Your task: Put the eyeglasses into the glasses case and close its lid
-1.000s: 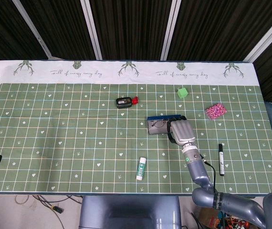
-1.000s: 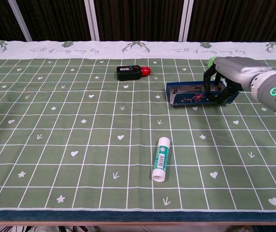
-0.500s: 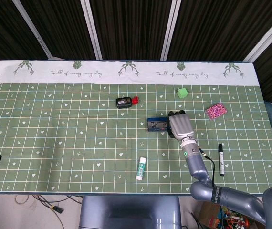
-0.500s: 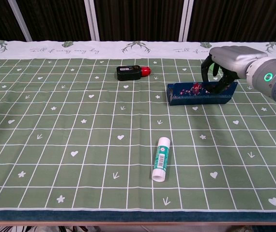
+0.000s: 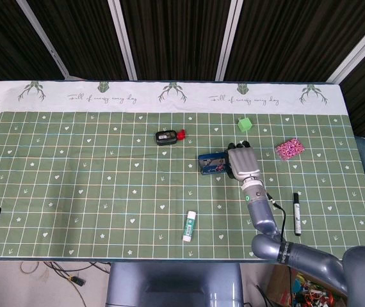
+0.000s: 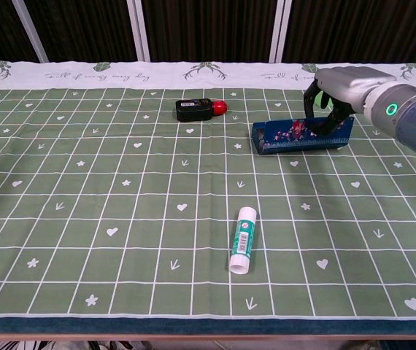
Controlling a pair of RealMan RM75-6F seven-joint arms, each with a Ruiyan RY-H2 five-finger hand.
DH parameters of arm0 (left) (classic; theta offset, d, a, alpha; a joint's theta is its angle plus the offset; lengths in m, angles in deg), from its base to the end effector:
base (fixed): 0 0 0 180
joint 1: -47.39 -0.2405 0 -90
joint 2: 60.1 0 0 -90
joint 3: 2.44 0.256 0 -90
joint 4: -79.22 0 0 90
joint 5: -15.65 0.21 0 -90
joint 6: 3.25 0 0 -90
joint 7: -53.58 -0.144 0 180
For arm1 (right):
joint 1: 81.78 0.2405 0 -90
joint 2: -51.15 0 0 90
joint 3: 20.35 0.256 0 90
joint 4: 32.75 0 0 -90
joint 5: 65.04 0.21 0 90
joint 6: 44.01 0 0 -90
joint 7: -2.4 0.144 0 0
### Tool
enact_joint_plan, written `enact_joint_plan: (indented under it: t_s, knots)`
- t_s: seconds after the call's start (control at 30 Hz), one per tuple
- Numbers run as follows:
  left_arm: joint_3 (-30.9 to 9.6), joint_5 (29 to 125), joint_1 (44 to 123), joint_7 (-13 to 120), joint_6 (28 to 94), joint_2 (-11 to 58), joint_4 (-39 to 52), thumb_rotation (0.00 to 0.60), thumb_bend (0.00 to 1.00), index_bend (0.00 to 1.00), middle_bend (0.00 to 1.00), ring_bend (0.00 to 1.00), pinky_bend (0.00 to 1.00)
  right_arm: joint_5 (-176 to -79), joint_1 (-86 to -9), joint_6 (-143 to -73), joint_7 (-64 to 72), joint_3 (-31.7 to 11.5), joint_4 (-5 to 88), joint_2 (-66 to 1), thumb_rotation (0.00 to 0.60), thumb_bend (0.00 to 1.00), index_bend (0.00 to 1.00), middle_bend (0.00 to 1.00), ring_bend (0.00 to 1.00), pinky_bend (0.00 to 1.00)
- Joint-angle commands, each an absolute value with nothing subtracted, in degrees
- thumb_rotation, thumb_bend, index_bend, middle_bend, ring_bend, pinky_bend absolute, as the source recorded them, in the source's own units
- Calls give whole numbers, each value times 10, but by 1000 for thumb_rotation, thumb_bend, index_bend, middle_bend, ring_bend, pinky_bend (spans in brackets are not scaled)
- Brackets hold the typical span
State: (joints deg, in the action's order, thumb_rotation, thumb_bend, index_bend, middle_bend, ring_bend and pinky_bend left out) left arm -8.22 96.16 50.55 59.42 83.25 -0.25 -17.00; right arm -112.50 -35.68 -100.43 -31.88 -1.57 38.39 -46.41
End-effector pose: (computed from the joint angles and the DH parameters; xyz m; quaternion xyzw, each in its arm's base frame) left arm -0.3146 0.1808 0.1920 -0.5256 -0.4186 -0.4192 0.6106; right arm -0.1565 -0.3984 -0.0200 0.6776 -0.3871 0.3213 0.5364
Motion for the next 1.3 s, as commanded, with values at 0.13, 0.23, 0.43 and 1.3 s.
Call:
enact_joint_plan:
  t_s: [0.13, 0.23, 0.43, 1.3]
  knots:
    - [-82, 960, 506, 593, 831, -3, -170, 600, 274, 176, 0, 0, 0, -1122, -345, -1003, -302, -5, 355, -476, 600, 562, 750, 292, 301, 183]
    - [-82, 960, 506, 593, 830, -3, -170, 600, 274, 176, 0, 0, 0, -1113, -339, -1000, -303, -1, 344, -479, 600, 564, 750, 292, 296, 183]
    - [-82, 961, 506, 593, 830, -3, -170, 600, 274, 176, 0, 0, 0, -1100, -328, -995, -310, 3, 328, -482, 600, 564, 751, 290, 290, 183]
    - [-82, 961, 506, 593, 829, -3, -168, 600, 274, 176, 0, 0, 0, -1049, -286, -950, -322, 17, 242, -497, 600, 571, 753, 281, 272, 183]
